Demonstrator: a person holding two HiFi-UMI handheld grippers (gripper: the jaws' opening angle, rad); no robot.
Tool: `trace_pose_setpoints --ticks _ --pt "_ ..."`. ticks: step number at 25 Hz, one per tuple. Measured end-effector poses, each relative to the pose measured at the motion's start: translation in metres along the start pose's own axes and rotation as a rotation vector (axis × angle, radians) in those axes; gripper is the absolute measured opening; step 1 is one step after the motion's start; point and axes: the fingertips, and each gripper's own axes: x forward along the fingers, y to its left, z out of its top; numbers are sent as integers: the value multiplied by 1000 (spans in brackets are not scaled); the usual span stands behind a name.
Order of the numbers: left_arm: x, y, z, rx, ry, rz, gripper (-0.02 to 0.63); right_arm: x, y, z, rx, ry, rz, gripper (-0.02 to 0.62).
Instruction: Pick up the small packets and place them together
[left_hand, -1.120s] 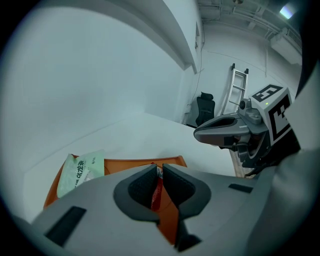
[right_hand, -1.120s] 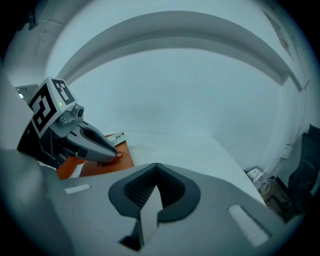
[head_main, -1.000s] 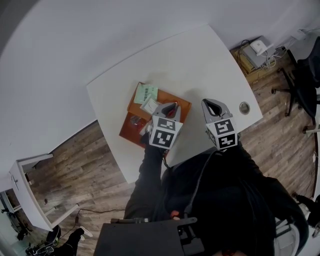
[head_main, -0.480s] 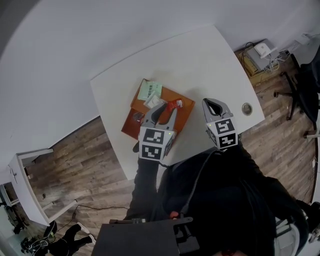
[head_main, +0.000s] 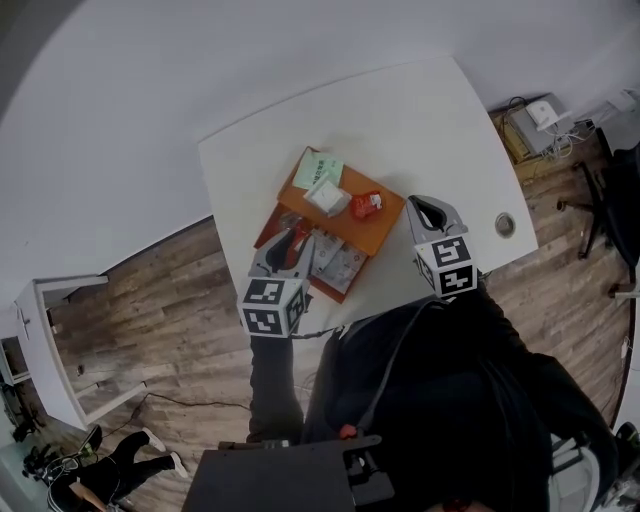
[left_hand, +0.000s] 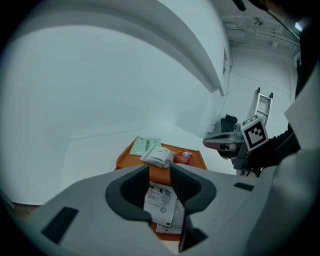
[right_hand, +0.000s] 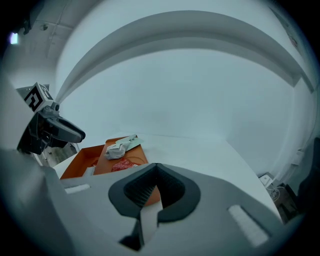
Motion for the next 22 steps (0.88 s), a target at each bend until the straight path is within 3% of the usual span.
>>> trace_pose_setpoints --ticks 4,6,12,22 --pt "11 0 -35 24 123 -29 187 2 7 1 -11 0 11 -3" --pt "21 -1 -49 57 171 -41 193 3 7 1 -13 2 13 -3" --pt "46 9 -68 242 317 -61 263 0 10 0 -16 5 3 -4" --pt "71 9 -94 461 592 -145 275 -9 -4 -7 6 15 -44 -4"
